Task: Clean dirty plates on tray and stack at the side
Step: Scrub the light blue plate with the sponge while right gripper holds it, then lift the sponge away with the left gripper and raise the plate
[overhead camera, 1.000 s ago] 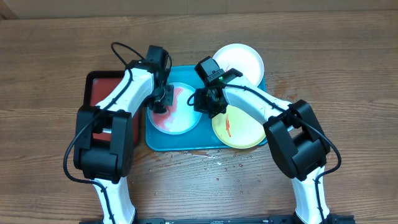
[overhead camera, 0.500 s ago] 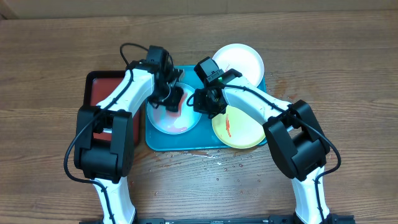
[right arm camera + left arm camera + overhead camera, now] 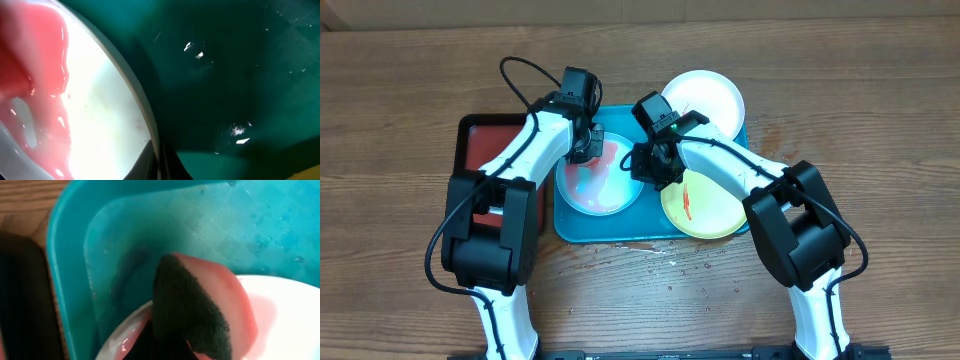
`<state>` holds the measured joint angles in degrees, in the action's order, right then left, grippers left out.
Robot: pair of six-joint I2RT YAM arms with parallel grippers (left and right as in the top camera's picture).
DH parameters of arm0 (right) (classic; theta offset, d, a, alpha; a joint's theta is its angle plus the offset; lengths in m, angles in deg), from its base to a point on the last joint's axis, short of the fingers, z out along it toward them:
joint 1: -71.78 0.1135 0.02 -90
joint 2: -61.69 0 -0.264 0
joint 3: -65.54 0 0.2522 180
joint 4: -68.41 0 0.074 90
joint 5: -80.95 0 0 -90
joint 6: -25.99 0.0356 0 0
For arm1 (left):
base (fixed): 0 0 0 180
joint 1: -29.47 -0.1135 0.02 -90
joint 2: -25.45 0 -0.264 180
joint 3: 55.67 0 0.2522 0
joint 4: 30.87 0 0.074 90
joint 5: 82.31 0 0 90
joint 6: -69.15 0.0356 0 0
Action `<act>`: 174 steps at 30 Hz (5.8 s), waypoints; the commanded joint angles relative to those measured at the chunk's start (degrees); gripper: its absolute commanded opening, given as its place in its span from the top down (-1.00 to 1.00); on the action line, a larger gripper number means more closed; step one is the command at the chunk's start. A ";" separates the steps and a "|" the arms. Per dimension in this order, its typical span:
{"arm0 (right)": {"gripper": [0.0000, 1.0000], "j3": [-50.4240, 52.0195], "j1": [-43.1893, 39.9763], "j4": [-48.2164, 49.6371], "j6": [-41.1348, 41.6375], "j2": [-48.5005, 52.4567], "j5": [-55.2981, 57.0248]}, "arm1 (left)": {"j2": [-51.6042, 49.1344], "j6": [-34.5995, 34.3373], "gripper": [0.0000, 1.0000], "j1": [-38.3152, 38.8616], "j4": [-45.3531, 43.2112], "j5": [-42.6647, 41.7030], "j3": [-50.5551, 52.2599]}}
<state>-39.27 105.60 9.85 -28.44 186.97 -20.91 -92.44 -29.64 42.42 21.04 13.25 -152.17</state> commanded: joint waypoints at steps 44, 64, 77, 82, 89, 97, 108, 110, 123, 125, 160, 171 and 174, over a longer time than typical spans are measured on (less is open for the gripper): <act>0.92 0.98 0.94 -0.72 0.04 2.69 0.81 | 0.02 -5.29 0.92 0.04 9.33 -24.39 -0.04; 0.92 0.98 0.94 -0.76 0.02 2.69 0.81 | 0.02 5.55 0.91 -0.94 10.40 -23.45 -0.02; 0.92 0.98 0.94 -0.79 0.02 2.69 0.81 | 0.02 1.14 0.92 -0.94 3.89 -6.47 0.00; 0.92 0.98 0.94 -0.76 0.02 2.69 0.81 | 0.02 -5.60 0.91 -0.94 12.28 -3.04 0.00; 0.92 0.98 0.94 -0.70 0.04 2.69 0.57 | 0.02 -6.23 0.92 -0.92 25.68 -6.27 0.00; 0.92 0.98 0.94 -0.55 0.04 2.69 0.59 | 0.02 9.94 0.92 -0.92 19.52 -23.19 -0.02; 0.92 0.98 0.94 -0.42 0.02 2.69 0.63 | 0.04 -4.76 0.92 -1.03 -0.57 -3.58 -0.07; 0.92 0.98 0.94 -0.55 0.02 2.69 0.63 | 0.04 -5.64 0.92 -1.18 0.76 -2.01 -1.25; 0.92 0.90 0.79 -0.35 0.02 2.69 -2.62 | 0.37 -7.61 0.92 -4.85 39.30 -7.32 -40.79; 0.93 0.59 0.52 -0.52 -0.68 2.67 -3.19 | 0.37 -6.34 0.92 -4.85 43.56 -7.34 -45.55; 0.93 -11.82 11.30 -20.33 -4.31 -13.42 44.26 | 18.64 -0.68 0.92 -8.55 58.66 -9.60 -45.35; 0.93 -13.11 14.58 -22.60 -4.00 -13.42 58.29 | 20.57 -5.05 0.91 -8.52 48.68 -5.60 -24.09; 0.93 -13.11 14.62 -22.60 -3.87 -13.42 63.87 | 20.57 -6.25 0.92 -8.41 44.13 -6.49 -19.21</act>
<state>-50.57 119.94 -12.88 -32.76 175.97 34.34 -71.96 -33.10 33.62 68.04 6.69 -175.95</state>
